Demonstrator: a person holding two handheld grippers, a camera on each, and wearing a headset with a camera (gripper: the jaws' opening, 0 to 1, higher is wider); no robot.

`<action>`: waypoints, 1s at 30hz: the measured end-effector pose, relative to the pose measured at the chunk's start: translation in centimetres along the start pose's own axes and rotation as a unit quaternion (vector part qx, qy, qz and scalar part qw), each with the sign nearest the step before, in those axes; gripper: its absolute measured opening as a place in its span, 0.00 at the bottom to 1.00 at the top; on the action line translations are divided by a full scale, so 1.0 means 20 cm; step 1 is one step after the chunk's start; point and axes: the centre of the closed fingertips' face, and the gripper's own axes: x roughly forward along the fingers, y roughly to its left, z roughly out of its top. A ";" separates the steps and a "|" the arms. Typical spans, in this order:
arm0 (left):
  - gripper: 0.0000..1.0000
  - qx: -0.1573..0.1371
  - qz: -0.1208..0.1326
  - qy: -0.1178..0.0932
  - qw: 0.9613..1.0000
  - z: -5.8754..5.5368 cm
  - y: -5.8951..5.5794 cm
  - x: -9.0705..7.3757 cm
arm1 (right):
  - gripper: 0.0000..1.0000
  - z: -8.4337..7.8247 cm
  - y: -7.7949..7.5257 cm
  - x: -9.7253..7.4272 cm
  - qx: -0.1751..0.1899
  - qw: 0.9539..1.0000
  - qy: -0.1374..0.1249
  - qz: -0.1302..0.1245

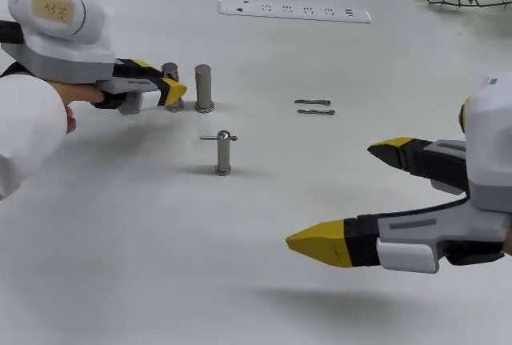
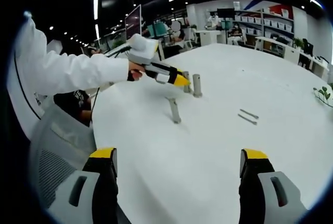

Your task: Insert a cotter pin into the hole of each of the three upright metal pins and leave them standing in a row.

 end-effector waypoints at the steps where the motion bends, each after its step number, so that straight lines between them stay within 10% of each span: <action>1: 0.17 0.001 -0.001 -0.001 1.000 0.00 0.00 0.00 | 0.96 0.00 0.00 0.00 0.004 1.000 -0.004 0.001; 22: 0.09 0.004 0.010 0.018 1.000 -0.01 -0.01 -0.05 | 0.95 0.01 0.00 -0.02 0.008 1.000 -0.012 0.004; 30: 0.10 -0.025 -0.002 -0.018 1.000 0.14 -0.10 -0.22 | 0.94 0.04 0.00 -0.06 -0.003 1.000 -0.020 0.004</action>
